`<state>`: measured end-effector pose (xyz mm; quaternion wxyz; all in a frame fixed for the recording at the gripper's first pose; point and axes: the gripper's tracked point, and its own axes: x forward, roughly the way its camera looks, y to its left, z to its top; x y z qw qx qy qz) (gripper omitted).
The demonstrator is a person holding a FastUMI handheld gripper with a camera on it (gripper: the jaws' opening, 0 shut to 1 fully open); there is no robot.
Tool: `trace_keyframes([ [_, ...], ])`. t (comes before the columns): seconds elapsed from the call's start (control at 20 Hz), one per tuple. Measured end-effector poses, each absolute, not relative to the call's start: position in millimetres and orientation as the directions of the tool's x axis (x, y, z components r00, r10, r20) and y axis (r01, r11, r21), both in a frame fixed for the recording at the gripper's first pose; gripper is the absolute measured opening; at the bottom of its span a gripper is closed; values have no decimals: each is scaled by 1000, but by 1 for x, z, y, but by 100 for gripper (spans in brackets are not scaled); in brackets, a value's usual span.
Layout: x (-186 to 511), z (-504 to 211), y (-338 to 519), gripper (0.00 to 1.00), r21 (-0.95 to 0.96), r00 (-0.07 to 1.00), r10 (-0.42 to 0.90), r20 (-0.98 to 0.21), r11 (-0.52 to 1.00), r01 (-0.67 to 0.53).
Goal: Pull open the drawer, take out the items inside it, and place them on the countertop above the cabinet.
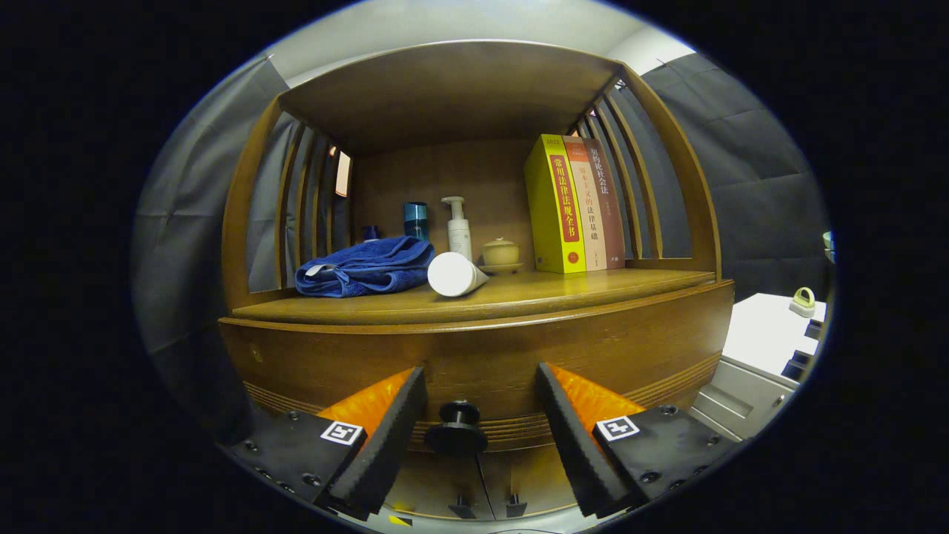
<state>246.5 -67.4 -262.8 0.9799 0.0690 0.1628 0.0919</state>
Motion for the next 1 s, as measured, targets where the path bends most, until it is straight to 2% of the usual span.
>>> trace_keyframes([
  [0.65,255,-265,-72,99,157,929,198,-314,975,-155],
  [0.8,246,-238,-69,99,177,941,217,-261,969,-174],
  [1.0,236,-169,-82,99,142,966,204,-158,973,-182],
])
